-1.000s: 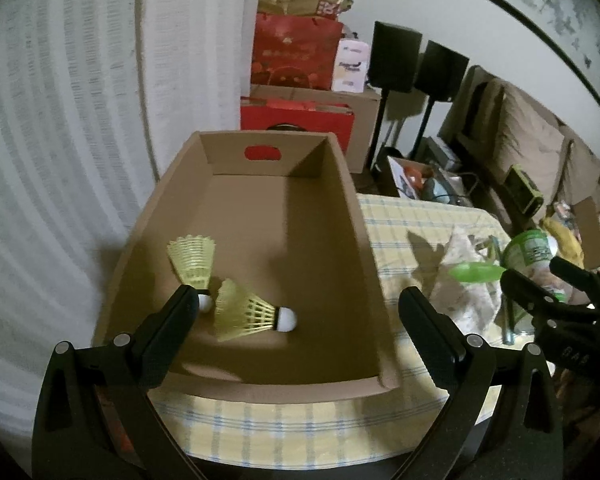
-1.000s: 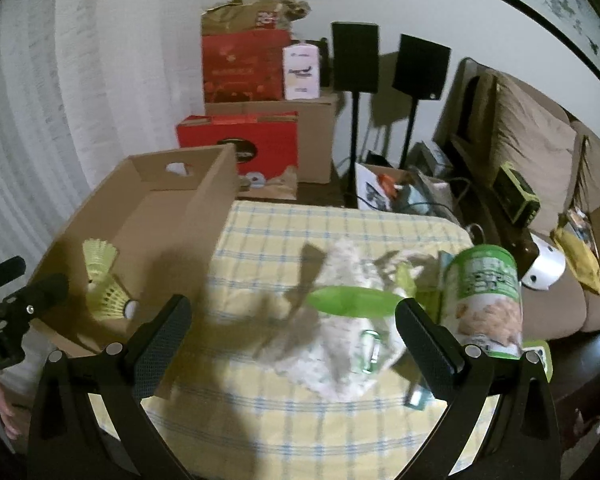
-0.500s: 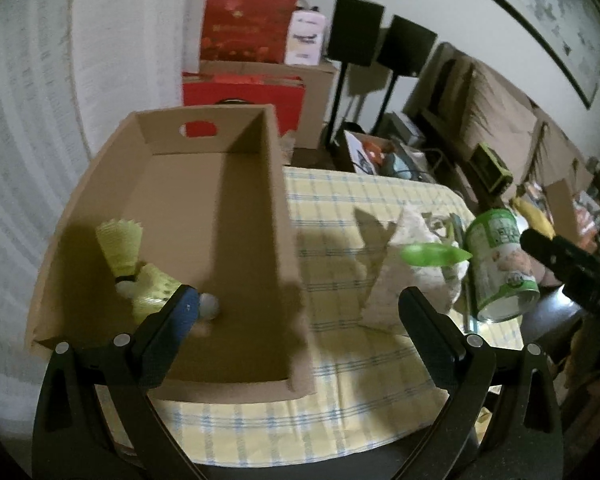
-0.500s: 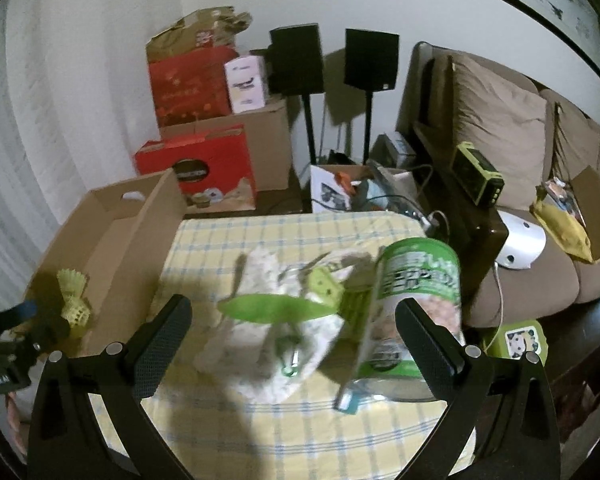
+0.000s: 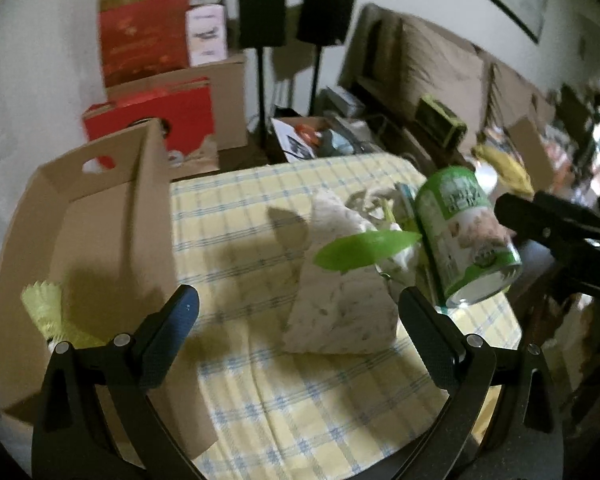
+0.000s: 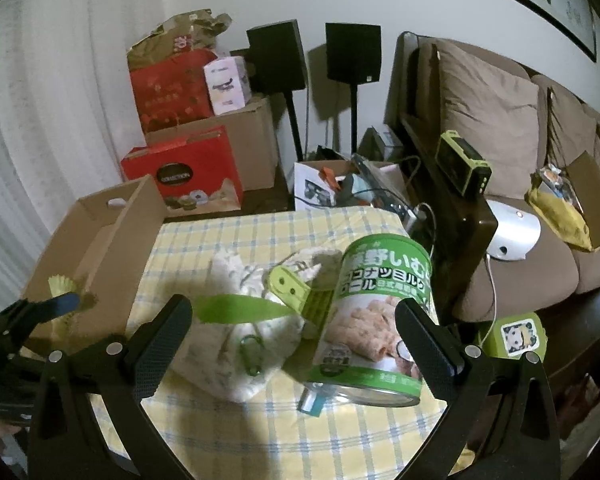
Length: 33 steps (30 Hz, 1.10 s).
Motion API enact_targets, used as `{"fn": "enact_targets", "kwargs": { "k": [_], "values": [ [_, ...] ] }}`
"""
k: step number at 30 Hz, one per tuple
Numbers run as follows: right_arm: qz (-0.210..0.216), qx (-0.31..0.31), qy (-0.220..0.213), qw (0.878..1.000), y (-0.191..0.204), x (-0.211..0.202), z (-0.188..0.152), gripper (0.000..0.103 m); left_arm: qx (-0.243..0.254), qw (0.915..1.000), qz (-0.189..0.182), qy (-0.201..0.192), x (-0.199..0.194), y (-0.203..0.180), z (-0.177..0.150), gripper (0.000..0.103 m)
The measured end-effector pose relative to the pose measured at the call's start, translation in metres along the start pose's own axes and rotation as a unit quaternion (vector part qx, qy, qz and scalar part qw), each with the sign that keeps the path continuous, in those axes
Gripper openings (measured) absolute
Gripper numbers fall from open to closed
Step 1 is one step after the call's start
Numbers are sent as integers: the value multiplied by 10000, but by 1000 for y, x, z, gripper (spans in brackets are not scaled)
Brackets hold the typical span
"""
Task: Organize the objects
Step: 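Withdraw both grippers from the box back toward the table items, then grasp the green leaf-shaped paddle with the left gripper and lift it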
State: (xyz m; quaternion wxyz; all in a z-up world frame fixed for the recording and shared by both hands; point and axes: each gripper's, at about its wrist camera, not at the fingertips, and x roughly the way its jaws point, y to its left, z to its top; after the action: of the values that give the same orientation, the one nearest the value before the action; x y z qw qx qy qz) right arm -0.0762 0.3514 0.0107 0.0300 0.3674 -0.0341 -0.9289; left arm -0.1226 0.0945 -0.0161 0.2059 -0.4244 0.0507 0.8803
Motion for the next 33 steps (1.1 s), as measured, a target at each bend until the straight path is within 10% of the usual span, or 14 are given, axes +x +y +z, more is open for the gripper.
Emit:
{"fn": "enact_targets", "kwargs": {
  "k": [10, 23, 33],
  "values": [
    [130, 169, 59, 9998, -19, 1, -5, 102, 689, 9964, -386, 309, 41, -29, 18, 100],
    [120, 363, 48, 9993, -46, -5, -14, 101, 2330, 9684, -529, 717, 76, -75, 29, 99],
    [92, 497, 53, 9987, -59, -8, -19, 101, 2868, 9483, -735, 1146, 106, -90, 36, 80]
  ]
}}
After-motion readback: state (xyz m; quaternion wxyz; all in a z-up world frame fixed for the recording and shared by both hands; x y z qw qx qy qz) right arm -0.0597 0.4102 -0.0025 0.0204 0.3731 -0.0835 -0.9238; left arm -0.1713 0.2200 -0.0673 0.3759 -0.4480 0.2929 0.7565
